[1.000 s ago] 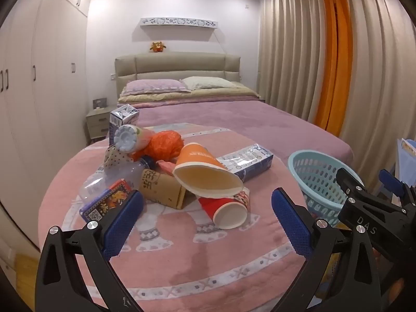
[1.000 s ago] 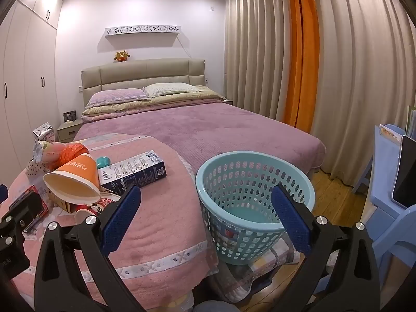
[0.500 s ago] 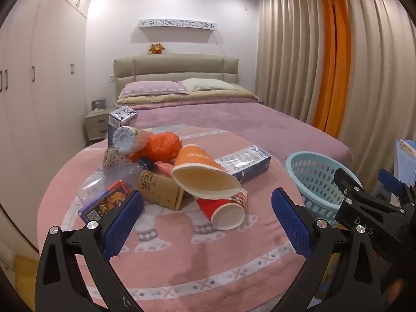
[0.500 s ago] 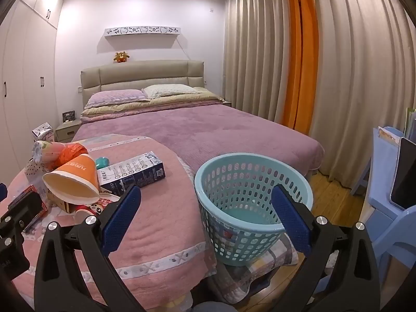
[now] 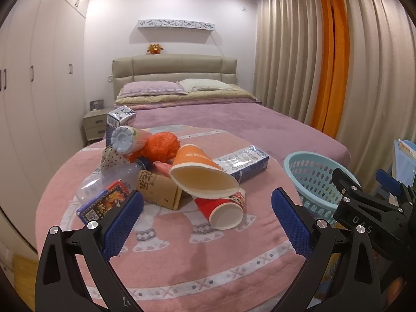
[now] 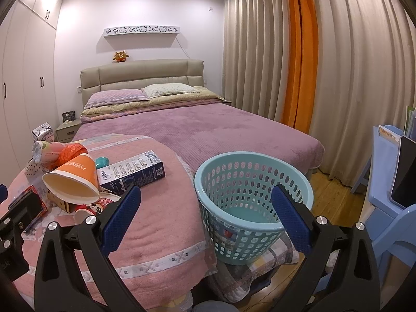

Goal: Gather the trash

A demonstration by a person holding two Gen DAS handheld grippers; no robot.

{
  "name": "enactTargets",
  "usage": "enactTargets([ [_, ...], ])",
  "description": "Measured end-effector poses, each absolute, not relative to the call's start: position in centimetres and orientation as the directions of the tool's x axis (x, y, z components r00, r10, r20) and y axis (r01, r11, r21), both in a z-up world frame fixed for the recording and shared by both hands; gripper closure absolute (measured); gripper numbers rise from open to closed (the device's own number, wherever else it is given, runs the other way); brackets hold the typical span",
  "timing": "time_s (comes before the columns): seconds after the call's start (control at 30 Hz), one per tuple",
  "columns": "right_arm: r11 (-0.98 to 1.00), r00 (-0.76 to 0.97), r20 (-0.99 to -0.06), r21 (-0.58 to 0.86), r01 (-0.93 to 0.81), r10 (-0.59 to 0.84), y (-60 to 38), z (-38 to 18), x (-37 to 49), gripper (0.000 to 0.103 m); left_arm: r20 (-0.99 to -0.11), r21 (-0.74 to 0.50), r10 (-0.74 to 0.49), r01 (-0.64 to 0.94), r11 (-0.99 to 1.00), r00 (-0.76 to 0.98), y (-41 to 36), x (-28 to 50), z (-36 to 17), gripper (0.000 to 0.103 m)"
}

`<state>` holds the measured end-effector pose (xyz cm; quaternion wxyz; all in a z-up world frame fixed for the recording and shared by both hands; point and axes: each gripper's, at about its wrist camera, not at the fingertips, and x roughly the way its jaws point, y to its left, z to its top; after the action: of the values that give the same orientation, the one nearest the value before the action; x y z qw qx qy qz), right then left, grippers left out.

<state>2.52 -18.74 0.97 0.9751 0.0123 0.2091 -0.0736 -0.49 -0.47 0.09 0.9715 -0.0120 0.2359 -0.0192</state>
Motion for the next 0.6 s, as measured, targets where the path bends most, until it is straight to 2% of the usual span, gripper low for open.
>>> enactTargets([
  [0.6,0.991,0.903,-0.412,-0.013,0.131,-0.124,-18.57,0.82,2.57,0.007,-0.458,-0.037,-0.046,0.032,0.999,0.888,-0.41,-0.37,-0.07,0.008],
])
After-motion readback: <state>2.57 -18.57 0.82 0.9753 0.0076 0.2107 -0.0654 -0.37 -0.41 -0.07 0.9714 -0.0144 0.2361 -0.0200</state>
